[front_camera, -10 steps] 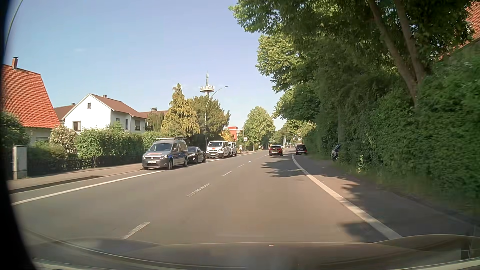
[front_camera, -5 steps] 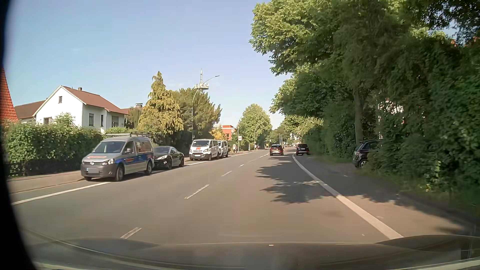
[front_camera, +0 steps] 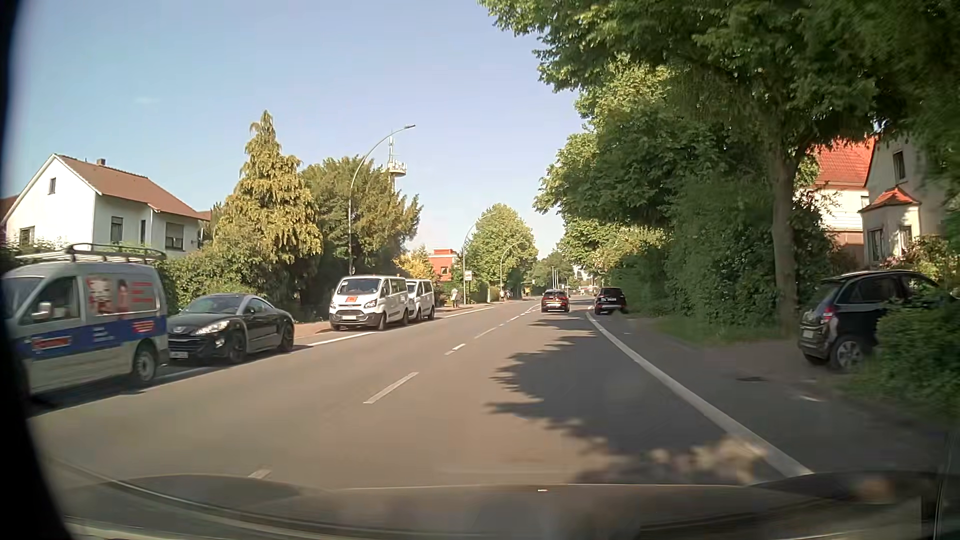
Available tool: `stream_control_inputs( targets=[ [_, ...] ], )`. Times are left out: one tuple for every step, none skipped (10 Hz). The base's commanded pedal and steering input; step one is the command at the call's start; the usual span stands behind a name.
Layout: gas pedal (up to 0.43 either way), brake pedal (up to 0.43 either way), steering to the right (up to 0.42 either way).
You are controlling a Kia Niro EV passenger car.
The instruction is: Follow the waypoints while adhering to traffic rules and regulations
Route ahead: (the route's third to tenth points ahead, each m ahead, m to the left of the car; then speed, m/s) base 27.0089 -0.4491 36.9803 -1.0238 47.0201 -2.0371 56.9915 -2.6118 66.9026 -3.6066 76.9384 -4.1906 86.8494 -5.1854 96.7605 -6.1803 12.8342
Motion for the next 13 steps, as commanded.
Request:
stream_control_inputs(
  targets=[
    [0.130, 0.006, 0.016],
    [0.130, 0.006, 0.018],
    [0.130, 0.006, 0.018],
    [0.130, 0.006, 0.018],
    [0.130, 0.006, 0.018],
    [0.130, 0.006, 0.018],
    [0.130, 0.006, 0.017],
    [0.130, 0.006, 0.018],
    [0.130, 0.006, 0.017],
    [0.130, 0.006, 0.017],
    [0.130, 0.006, 0.016],
    [0.130, 0.006, 0.016],
    [0.130, 0.006, 0.016]
  ],
)
